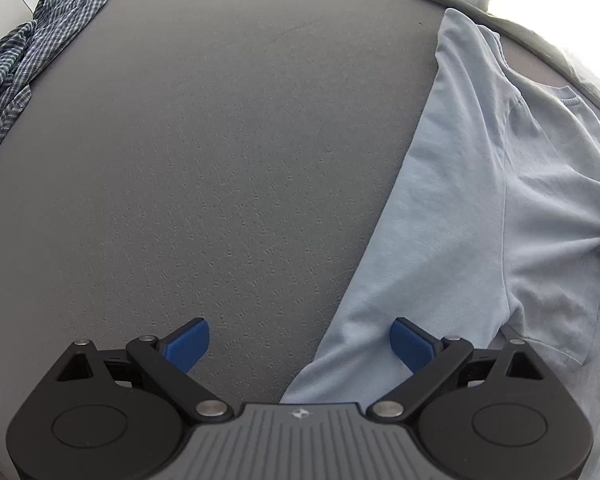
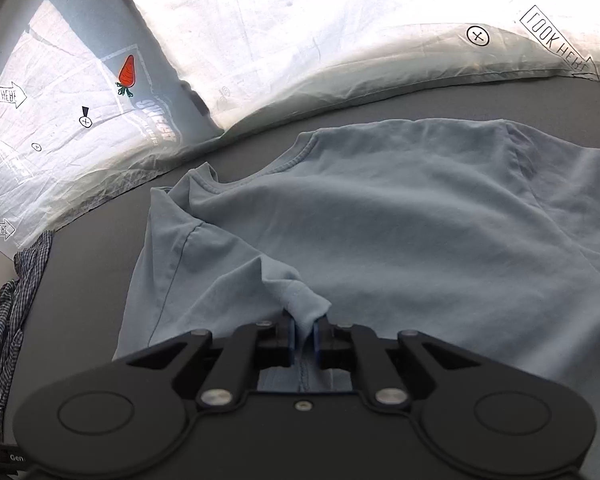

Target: Fold clothes

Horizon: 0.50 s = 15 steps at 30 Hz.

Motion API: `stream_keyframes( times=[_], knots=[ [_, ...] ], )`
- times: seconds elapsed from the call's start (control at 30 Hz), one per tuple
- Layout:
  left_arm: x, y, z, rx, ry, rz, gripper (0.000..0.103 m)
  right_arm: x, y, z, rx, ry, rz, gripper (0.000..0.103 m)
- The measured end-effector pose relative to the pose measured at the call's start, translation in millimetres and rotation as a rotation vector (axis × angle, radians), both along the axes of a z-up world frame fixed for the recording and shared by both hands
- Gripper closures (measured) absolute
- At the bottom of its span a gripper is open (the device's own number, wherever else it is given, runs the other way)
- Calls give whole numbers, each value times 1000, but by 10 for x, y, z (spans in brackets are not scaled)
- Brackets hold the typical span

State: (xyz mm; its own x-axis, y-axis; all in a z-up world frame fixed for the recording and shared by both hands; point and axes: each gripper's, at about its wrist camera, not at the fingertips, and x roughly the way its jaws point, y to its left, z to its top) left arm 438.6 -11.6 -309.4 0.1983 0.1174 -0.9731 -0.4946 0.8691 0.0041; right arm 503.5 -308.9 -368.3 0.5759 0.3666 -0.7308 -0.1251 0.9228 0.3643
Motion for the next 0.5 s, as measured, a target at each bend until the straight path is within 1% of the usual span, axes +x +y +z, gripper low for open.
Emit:
stream_keyframes(
  times=[0.07, 0.1, 0.13, 0.17, 0.23, 0.27, 0.33, 0.37, 0.43, 0.5],
  knots=[
    [-22, 16, 15, -11, -7, 10, 6, 58, -55, -72, -18, 45, -10, 88],
    [-37, 24, 26, -16, -11, 16, 6, 54, -67, -90, -27, 49, -10, 87],
    [-59, 26, 44, -16, -16, 21, 6, 34, -80, -93, -33, 42, -14, 82],
    [-90, 28, 73, -13, -24, 26, 6, 0, -77, -55, -58, 39, -26, 72],
    [-186, 38, 167, -3, -48, 33, 6, -100, -74, 65, -99, 19, -46, 65],
    [-240, 43, 214, 0, -61, 38, 6, -168, -79, 137, -109, 3, -53, 63],
    [-383, 12, 292, -6, -87, 55, 6, -323, -110, 263, -69, 14, -78, 61],
    [-513, -67, 330, -10, -102, 69, 6, -405, -114, 305, -47, 22, -86, 60],
    [-766, 70, 312, -15, -128, 91, 6, -588, -92, 375, -14, 31, -92, 61],
    [-844, 225, 272, -17, -146, 105, 6, -858, -27, 428, 27, 33, -92, 61]
  ],
)
